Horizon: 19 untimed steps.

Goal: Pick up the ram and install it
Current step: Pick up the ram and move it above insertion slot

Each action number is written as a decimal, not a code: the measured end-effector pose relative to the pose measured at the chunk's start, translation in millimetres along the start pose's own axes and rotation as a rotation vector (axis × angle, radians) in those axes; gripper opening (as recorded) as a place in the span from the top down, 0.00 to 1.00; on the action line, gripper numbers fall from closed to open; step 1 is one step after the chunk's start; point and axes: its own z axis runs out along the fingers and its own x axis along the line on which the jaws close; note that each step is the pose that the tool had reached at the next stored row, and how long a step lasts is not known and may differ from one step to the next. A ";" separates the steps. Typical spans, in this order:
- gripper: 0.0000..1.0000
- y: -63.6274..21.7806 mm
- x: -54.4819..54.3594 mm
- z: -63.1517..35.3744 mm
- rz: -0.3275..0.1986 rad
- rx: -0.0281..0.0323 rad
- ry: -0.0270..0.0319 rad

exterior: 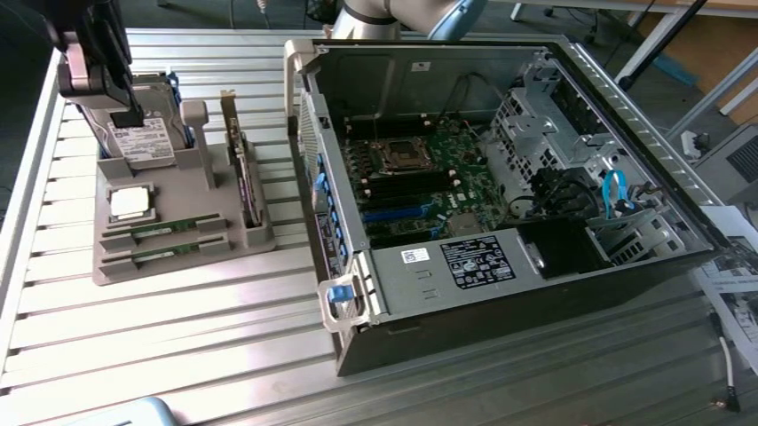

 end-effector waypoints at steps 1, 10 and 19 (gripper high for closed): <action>0.89 0.0 0.0 0.1 0.000 0.0001 -0.0001; 0.89 0.0 0.0 0.2 -0.020 -0.0001 -0.0006; 0.89 0.0 0.0 1.5 -0.019 -0.0064 -0.0008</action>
